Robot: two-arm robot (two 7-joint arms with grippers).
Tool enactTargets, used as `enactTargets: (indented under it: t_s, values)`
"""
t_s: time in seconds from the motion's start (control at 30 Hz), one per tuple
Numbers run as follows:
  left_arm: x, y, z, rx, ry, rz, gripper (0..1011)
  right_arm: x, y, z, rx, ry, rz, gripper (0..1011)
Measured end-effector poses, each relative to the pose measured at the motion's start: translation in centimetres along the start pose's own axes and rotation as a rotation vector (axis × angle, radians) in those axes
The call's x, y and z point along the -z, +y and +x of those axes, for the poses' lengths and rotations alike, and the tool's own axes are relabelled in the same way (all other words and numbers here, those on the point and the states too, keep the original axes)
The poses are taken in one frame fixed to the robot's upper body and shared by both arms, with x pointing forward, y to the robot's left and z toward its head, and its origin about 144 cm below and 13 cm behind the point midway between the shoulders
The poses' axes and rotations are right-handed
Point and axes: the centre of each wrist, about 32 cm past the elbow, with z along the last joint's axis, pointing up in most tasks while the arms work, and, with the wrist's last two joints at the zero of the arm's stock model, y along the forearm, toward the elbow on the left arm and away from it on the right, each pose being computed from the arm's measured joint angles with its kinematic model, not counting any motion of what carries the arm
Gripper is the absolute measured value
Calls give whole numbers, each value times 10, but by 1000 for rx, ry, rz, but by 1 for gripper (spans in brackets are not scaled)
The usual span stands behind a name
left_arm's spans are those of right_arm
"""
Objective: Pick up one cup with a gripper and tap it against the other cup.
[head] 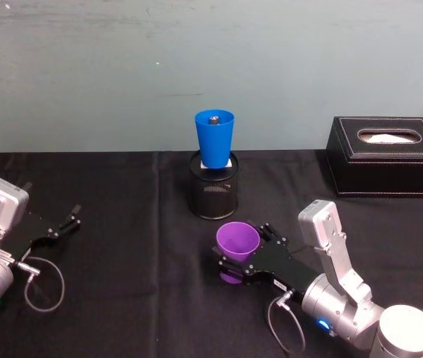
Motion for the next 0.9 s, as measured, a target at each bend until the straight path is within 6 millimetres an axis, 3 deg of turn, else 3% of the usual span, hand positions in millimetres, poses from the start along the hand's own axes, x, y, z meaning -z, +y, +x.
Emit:
enactTargets:
  t_s: [0.2, 0.5, 0.9]
  values:
    - [0, 0, 0, 0, 0, 0, 1000, 0, 0, 0, 0, 0, 0, 815]
    - [0, 0, 0, 0, 0, 0, 1000, -2, 0, 0, -2, -1, 2, 760]
    - [0, 0, 0, 0, 0, 0, 1000, -44, -4, 1, -5, -27, 9, 743]
